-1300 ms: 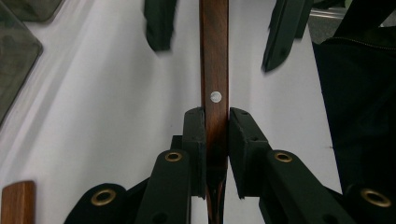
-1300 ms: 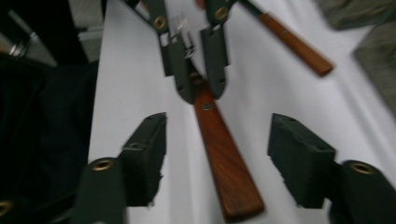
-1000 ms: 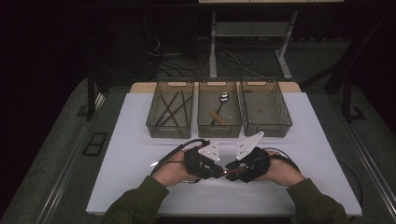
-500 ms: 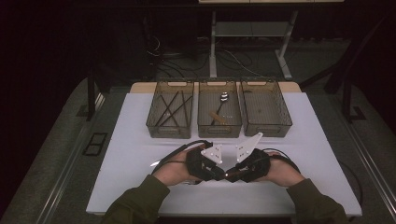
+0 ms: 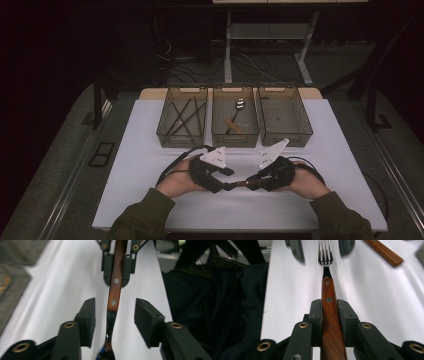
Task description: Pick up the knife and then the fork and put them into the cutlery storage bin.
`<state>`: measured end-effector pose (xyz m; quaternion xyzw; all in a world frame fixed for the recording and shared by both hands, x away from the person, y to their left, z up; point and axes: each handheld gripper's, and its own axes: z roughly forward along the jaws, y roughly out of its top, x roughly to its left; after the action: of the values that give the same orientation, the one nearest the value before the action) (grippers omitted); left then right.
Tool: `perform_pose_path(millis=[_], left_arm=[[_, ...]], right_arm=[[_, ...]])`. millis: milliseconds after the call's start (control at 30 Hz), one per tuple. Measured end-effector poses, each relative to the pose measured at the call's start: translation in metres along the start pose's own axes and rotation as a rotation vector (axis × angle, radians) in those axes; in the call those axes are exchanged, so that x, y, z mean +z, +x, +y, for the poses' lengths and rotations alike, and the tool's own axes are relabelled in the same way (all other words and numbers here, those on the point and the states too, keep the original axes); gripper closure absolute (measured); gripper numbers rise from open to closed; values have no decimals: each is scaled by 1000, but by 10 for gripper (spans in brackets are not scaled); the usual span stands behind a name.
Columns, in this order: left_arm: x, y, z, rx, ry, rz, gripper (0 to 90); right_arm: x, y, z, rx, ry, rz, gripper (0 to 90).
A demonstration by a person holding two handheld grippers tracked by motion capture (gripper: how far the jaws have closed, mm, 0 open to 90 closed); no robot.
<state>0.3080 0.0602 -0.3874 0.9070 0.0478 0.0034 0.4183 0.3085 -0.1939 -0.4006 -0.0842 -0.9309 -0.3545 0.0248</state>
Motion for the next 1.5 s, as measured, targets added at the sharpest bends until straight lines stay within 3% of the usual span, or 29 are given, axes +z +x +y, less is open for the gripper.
perform_pose_path(millis=[100,267,333,367,433,533,733,1067,1200,1433,1500], left_arm=[[-12,1,-11,-66,-63,41,425],[-29,-2,-34,-114,-91,124,386],[-35,-2,-43,-153,-108,125,356],[-37,-2,-48,-168,-110,133,343],[-40,-2,-56,-196,-105,151,315],[-43,-4,-67,-226,-95,173,266],[-46,-7,-85,-265,-93,233,153],[-49,-11,-98,-312,-132,300,22],[-48,-12,-99,-323,-140,309,0],[-46,-11,-99,-343,-128,289,0],[-46,-11,-99,-340,-130,288,0]], right_arm=[[-7,-5,-5,26,-12,-35,753],[-22,-12,-14,76,-53,-96,753],[-29,-14,-17,116,-78,-118,754],[-33,-16,-19,113,-83,-134,753],[-39,-17,-20,166,-111,-148,753],[-47,-21,-22,191,-140,-178,754],[-66,-31,-28,227,-195,-236,754],[-95,-44,-38,302,-281,-355,753],[-108,-48,-41,336,-301,-406,753],[-126,-58,-48,420,-339,-508,753],[-129,-61,-50,436,-330,-539,753]])
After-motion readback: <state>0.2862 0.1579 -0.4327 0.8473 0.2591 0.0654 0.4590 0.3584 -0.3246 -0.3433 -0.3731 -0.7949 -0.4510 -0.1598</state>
